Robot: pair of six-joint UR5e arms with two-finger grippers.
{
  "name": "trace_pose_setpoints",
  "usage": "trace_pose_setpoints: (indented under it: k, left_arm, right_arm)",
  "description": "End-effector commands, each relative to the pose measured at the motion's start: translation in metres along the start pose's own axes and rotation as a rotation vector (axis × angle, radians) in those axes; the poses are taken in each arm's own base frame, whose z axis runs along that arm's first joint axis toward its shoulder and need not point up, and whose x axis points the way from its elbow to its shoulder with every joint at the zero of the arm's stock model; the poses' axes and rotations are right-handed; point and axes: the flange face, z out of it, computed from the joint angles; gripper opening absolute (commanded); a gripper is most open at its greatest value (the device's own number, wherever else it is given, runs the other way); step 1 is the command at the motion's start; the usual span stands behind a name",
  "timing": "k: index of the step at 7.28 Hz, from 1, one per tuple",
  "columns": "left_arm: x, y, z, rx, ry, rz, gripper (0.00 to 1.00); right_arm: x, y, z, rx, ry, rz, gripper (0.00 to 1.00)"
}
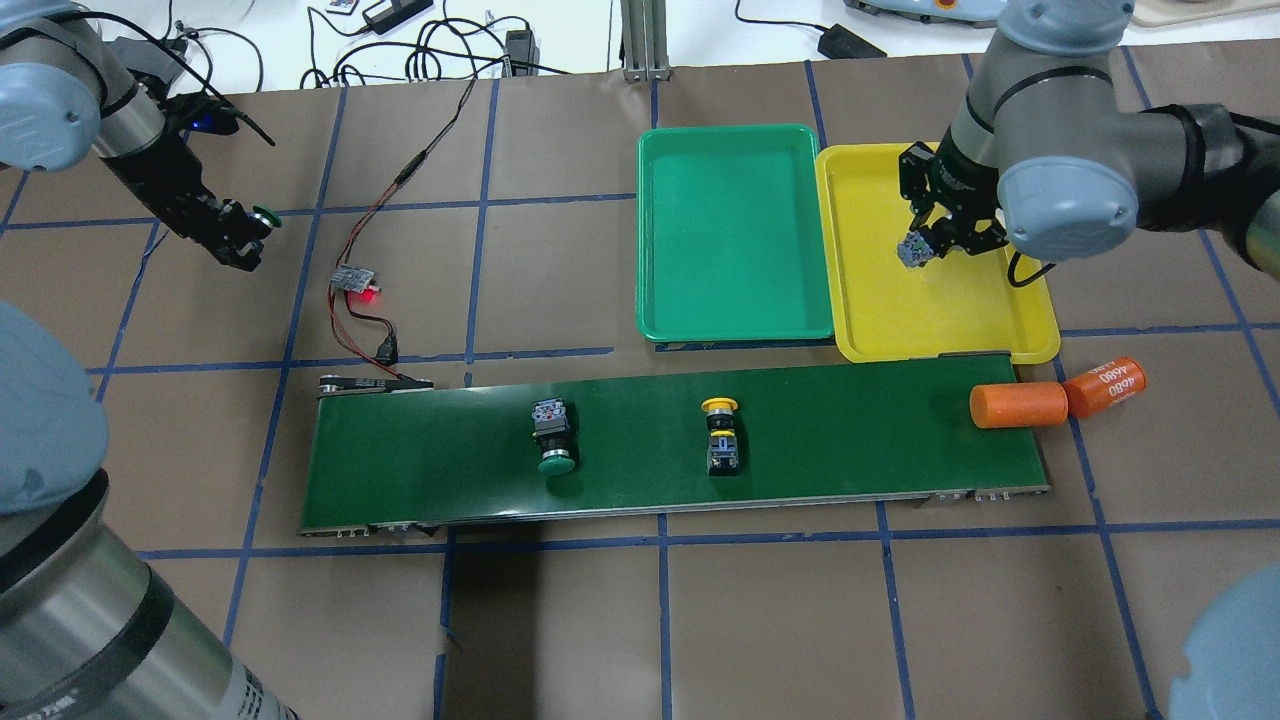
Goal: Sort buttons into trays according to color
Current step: 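Lift the yellow button into the yellow tray with the right gripper, then lower the right gripper to the next yellow button on the belt while the left hovers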
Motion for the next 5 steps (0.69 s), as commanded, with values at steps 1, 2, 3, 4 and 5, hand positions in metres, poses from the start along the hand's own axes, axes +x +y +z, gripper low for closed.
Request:
trace_pose_setpoints:
  k: [1, 2, 3, 4, 5]
  left_arm:
    - [0.106, 0.040, 0.022, 0.001, -0.035, -0.179, 0.00]
    - [0.131, 0.054, 0.048, -0.022, -0.021, -0.236, 0.00]
    - [0.145, 0.064, 0.068, 0.033, -0.031, -0.358, 0.00]
    - [0.159, 0.075, 0.083, 0.051, -0.036, -0.347, 0.00]
    - [0.169, 0.083, 0.088, 0.046, -0.017, -0.353, 0.00]
  right_arm:
    - [0.009, 0.013, 0.015, -0.035, 0.037, -0.019, 1.00]
    - [0.022, 0.039, -0.005, -0.045, 0.030, -0.034, 1.00]
    - [0.031, 0.077, -0.040, -0.024, 0.004, -0.078, 1.00]
    - [0.036, 0.127, -0.071, -0.008, -0.024, -0.154, 1.00]
    - [0.040, 0.166, -0.079, -0.021, -0.016, -0.256, 1.00]
